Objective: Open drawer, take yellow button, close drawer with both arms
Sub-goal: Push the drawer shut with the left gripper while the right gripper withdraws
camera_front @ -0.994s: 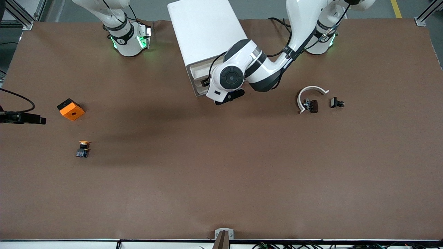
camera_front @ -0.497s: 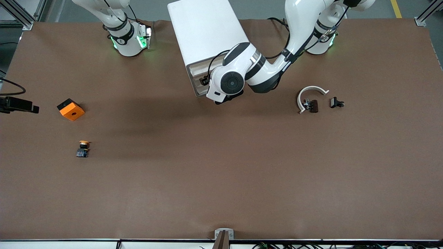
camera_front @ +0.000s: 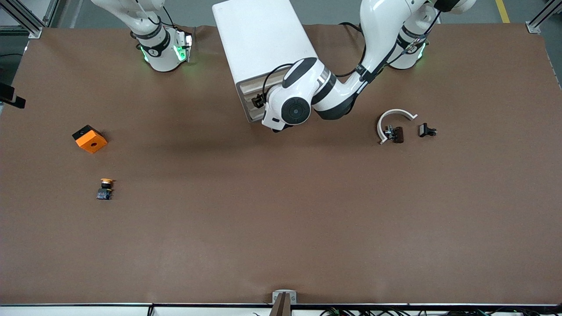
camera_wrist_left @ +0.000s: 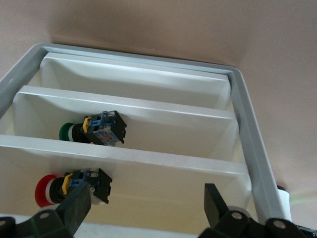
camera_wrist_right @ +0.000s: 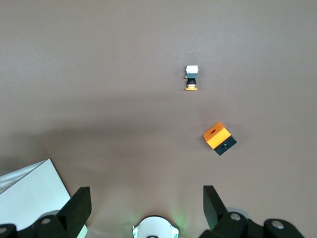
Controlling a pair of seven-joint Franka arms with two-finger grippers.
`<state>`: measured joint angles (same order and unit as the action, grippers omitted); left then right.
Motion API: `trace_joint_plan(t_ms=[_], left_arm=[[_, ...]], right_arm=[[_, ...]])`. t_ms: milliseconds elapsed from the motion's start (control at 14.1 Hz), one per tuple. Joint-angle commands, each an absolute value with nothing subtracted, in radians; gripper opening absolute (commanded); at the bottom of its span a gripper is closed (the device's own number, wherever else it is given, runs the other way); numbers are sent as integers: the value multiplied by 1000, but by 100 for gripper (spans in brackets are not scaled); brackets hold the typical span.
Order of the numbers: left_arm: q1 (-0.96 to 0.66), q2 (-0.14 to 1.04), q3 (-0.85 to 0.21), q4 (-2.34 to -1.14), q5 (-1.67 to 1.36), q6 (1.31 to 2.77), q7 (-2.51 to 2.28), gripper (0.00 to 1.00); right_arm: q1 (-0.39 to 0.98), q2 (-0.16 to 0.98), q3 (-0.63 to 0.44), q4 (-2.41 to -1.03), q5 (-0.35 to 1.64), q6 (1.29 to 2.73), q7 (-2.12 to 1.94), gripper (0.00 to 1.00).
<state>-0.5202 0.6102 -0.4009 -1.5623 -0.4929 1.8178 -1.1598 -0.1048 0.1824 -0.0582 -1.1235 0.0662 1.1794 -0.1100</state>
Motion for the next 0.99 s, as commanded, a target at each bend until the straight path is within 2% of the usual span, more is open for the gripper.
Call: trace_joint_plan(t_ms=[0,213,426,923], left_arm=[[-532,615,-416,-1562,-525,1812,-1186,100],[-532,614,-416,-1562,-525,1812,-1183,100],[-531,612,-414,-1555,-515,1815,-1177,100],[-502,601,-384,-1517,-301,1825,-1155,100]], right_arm=[[-104,95,-54,-1253,67,1241,-109,100],[-77,-38,-54,-1452,64,1351,-109,100],[-77,-135,-49,-1587,58,1426,-110,100],[-68,-144,-48,-1591,58,1420,-110,100]])
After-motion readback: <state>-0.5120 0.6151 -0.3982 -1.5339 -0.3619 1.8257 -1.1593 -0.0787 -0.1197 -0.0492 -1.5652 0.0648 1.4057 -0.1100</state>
